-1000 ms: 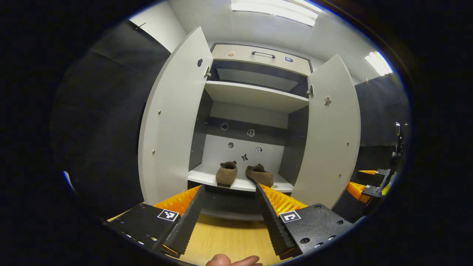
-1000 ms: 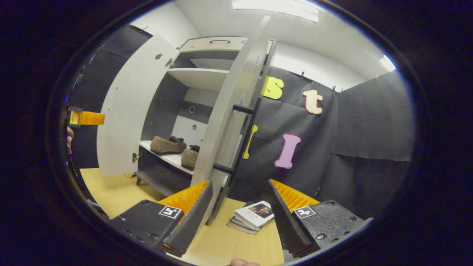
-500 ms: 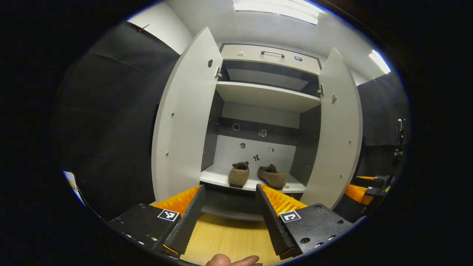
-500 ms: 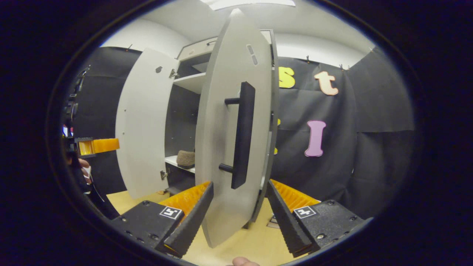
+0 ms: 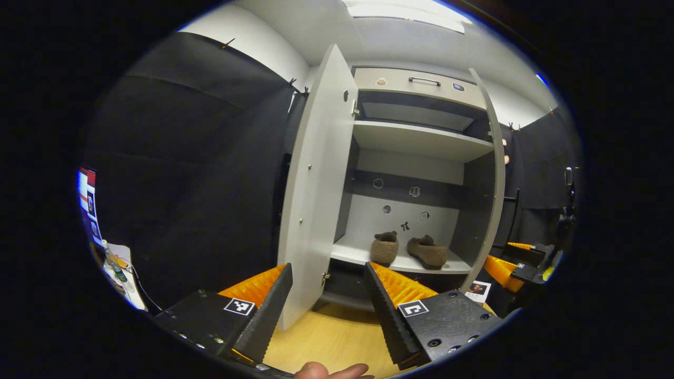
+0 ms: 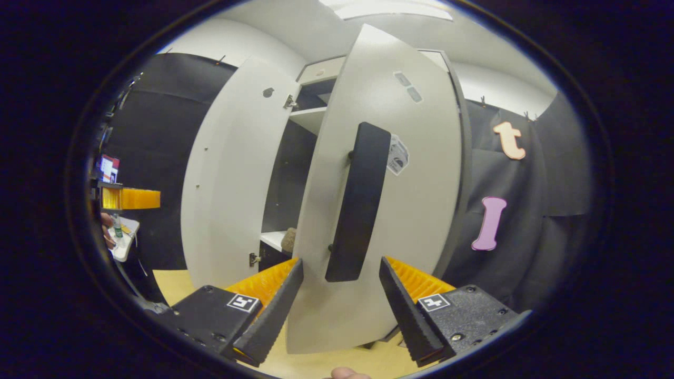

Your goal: Grab one shoe with the right hand and put it into the shoe cabinet, grab the other shoe with the left hand and put it into the shoe cabinet; then close the right door with the right hand and the left door with the left hand.

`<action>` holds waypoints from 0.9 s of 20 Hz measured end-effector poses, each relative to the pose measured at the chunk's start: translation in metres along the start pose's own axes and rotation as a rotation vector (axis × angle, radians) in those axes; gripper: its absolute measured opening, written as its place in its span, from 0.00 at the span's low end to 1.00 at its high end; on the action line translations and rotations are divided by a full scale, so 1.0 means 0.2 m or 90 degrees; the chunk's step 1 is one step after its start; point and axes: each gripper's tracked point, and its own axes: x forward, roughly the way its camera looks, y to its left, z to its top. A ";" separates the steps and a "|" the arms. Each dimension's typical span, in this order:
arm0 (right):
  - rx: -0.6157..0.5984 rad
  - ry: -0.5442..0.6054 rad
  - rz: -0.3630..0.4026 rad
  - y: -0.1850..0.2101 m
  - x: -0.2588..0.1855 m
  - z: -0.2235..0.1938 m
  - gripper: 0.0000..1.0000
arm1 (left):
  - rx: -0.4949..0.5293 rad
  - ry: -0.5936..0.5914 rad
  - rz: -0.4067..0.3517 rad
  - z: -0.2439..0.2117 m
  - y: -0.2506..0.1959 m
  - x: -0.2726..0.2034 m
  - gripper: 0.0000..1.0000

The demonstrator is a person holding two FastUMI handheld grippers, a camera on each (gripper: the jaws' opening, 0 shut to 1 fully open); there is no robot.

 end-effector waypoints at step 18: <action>-0.020 0.018 0.031 0.10 0.14 -0.05 0.98 | 0.002 0.003 0.110 -0.02 0.40 -0.04 0.83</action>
